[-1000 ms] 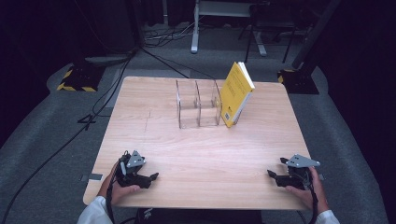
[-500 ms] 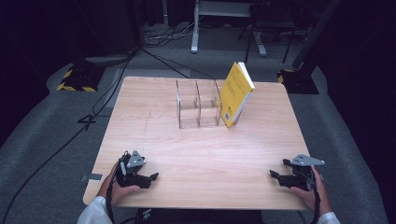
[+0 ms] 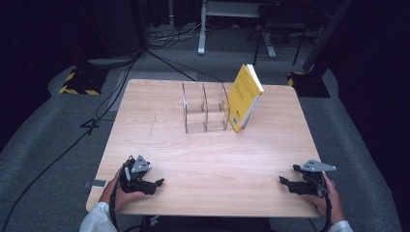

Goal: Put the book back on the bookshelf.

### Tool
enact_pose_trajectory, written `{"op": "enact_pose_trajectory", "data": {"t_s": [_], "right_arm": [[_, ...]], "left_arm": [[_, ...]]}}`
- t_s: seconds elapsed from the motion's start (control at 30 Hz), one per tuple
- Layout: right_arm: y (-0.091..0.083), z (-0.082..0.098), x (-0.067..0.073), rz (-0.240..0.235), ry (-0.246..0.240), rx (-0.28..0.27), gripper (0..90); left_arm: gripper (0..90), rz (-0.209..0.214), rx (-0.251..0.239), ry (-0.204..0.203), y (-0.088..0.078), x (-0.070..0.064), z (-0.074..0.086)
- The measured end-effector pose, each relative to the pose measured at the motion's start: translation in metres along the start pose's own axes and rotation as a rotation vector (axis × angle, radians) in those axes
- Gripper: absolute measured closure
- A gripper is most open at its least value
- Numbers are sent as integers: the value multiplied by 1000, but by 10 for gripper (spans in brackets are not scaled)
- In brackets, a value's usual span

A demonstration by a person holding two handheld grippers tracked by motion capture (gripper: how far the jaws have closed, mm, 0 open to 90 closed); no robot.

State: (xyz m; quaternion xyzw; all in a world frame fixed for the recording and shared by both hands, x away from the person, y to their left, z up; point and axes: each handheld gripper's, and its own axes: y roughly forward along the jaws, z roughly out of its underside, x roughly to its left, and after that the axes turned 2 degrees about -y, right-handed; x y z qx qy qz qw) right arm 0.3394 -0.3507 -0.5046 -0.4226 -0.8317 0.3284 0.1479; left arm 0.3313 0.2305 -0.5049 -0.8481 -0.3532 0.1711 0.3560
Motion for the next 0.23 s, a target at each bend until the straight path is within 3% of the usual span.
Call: {"op": "enact_pose_trajectory", "data": {"t_s": [0.23], "right_arm": [[0,0,0,-2,-2,0,191]], "left_arm": [[140,-16,1,-10,1,6,-1]]}}
